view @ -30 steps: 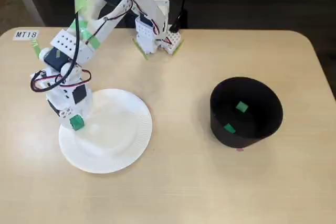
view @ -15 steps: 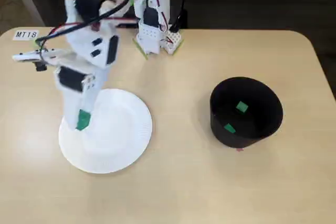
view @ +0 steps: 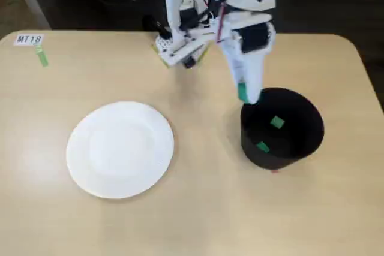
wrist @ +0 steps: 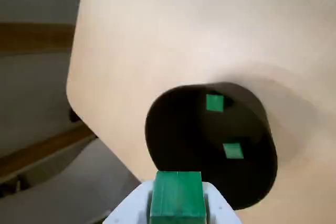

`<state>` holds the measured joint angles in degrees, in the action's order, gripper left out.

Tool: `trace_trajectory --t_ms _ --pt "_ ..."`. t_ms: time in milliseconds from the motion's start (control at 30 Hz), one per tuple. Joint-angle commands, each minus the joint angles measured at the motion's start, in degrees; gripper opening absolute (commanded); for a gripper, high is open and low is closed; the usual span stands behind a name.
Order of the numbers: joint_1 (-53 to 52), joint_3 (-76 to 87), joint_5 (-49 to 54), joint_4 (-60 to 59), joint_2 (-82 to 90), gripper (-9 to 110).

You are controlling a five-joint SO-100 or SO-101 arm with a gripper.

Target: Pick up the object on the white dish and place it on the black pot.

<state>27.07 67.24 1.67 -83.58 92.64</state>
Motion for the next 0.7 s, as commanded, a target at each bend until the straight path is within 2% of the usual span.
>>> trace_trajectory --t_ms 0,300,667 --pt "4.48 -1.93 -0.88 -0.44 -1.32 0" --pt "9.05 -2.11 -0.62 4.04 -13.71 0" --pt "9.23 -2.55 -1.58 12.83 -25.84 0"
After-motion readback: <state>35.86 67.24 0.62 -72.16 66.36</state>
